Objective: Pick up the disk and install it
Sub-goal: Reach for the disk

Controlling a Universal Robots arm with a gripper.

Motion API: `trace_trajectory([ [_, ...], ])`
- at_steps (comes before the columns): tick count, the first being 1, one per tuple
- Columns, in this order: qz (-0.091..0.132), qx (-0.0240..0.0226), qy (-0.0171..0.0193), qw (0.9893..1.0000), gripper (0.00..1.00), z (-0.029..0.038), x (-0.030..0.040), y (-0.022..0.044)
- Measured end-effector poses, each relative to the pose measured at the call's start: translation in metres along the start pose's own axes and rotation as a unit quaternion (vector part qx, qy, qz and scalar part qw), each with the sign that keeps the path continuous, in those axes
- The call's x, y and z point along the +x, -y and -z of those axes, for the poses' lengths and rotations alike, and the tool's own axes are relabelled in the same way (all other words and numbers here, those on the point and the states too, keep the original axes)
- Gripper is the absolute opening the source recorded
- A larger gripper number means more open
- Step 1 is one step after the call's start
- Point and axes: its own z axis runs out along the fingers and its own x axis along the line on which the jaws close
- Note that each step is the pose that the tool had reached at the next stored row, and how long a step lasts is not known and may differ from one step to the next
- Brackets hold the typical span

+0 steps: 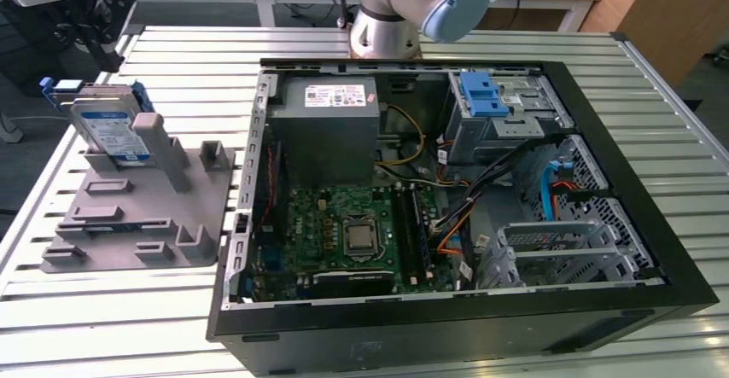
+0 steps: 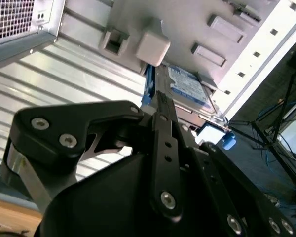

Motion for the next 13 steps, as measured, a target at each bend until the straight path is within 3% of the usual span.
trace_trajectory([
  [3,0.000,0.0002,-0.0005,1.0000,0.11,-0.0002,0.0034,-0.0003],
  [13,0.000,0.0005,-0.0004,1.0000,0.11,-0.0062,0.0482,-0.0057],
])
